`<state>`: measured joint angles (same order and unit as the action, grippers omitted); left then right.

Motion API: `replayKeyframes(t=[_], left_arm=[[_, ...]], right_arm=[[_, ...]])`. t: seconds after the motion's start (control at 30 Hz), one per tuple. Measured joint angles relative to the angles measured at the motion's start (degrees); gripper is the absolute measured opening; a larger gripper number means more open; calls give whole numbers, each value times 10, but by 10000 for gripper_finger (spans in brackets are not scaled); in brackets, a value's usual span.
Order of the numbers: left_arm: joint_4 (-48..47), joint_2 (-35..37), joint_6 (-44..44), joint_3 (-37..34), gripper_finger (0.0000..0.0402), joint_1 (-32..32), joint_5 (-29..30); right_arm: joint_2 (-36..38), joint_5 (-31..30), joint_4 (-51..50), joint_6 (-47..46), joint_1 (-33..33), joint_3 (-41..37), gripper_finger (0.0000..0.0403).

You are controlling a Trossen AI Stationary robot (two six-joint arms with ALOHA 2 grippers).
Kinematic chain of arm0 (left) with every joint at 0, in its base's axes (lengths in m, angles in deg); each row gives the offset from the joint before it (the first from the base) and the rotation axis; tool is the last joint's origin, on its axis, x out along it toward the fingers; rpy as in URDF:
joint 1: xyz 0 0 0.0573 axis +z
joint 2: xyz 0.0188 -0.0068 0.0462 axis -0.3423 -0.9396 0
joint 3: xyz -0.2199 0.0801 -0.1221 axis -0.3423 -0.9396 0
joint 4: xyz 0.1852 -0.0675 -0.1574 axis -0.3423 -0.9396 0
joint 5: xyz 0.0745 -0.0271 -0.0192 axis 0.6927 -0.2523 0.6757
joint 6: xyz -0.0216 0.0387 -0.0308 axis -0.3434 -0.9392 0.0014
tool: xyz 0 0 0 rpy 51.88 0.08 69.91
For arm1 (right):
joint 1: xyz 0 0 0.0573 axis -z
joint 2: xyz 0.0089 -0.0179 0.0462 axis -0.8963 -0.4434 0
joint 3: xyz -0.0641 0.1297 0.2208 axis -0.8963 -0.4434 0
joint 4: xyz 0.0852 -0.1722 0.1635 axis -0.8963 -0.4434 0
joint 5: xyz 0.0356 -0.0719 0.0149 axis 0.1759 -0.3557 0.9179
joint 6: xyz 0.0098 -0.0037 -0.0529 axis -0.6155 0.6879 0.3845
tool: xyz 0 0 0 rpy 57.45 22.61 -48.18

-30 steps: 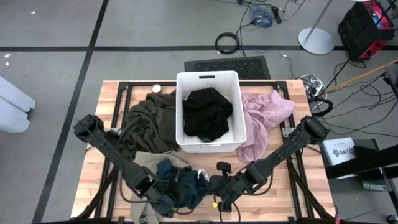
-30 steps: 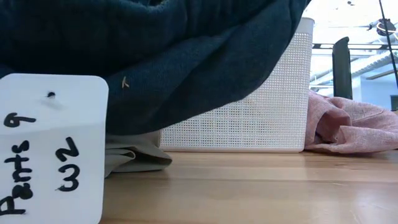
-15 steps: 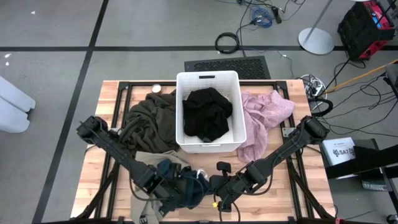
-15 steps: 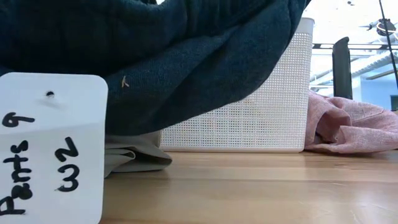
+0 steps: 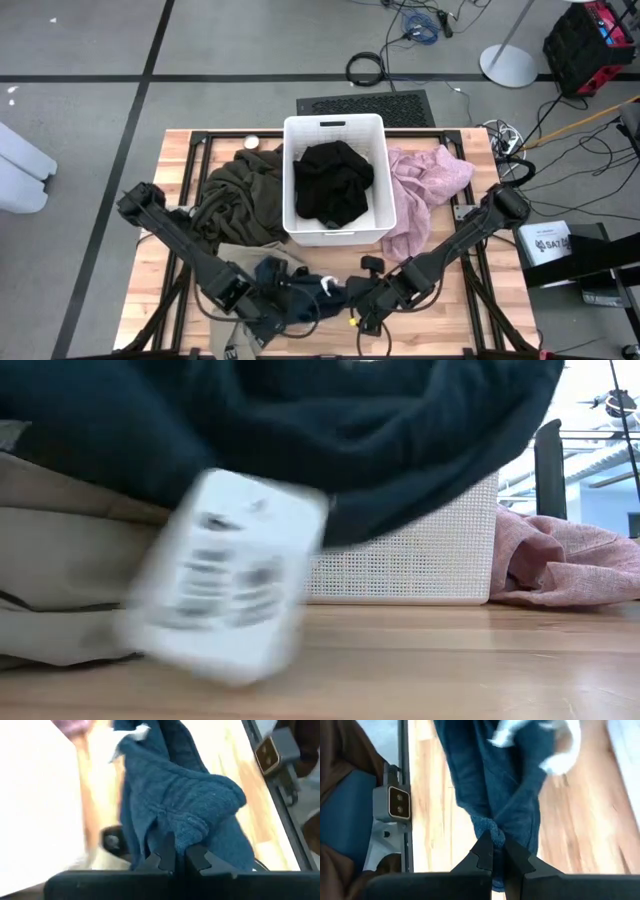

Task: Sort clothes
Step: Put the blue shorts into the laundry bin

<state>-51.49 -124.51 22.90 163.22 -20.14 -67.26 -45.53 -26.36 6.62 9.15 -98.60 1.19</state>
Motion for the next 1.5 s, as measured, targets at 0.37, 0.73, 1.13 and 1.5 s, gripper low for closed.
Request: replayKeyframes(t=[0.37, 0.73, 1.13, 1.5], left_arm=[[-3, 75, -75, 89, 2, -69, 145], [75, 98, -185, 107, 1, -143, 193], [131, 62, -237, 106, 0, -138, 119], [157, 26, -342, 106, 0, -68, 1]], right_arm=[[108, -83, 46, 106, -23, 1, 4], [166, -102, 238, 327, -103, 1, 4], [116, -25, 275, 304, -141, 2, 4], [111, -46, 233, 380, -105, 2, 4]])
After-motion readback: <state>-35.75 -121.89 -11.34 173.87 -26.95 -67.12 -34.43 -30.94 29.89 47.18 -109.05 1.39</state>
